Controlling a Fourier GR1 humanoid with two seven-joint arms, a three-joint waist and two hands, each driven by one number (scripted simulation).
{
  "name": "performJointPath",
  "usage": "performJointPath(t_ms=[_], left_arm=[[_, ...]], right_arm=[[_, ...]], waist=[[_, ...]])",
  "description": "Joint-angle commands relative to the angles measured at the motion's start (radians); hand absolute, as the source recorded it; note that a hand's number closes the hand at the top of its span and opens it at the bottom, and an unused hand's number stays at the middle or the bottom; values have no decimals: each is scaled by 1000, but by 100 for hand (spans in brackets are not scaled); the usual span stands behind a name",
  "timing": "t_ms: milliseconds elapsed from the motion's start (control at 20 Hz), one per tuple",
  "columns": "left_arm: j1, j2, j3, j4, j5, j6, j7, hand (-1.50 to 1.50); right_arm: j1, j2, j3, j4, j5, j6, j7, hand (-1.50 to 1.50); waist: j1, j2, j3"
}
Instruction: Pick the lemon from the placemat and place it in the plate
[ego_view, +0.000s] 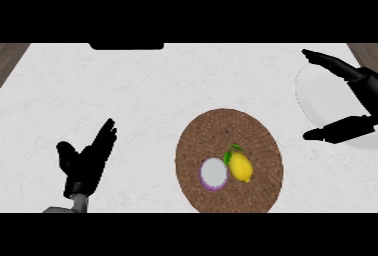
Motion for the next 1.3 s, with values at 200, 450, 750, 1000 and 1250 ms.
performJointPath(t_ms=[200,450,750,1000,1250], left_arm=[[7,0,7,46,6,-21,29,0],[29,-23,-10,3,-18,-5,35,0],[-19,-31,31,62,-9,-31,35,0],[6,-26,43,53,-17,-62,18,0],[6,-42,46,71,-20,-75,15,0]], right_arm=[[-25,-87,158,-247,103,153,309,-150],[-29,11,255,-248,239,126,425,-150],[39,107,333,-379,362,111,568,-150],[77,160,358,-320,438,139,554,-150],[106,242,410,-310,485,150,592,-150]], waist=[[-10,2,-6],[9,7,-5],[0,7,-5],[4,8,-4],[3,8,-4]])
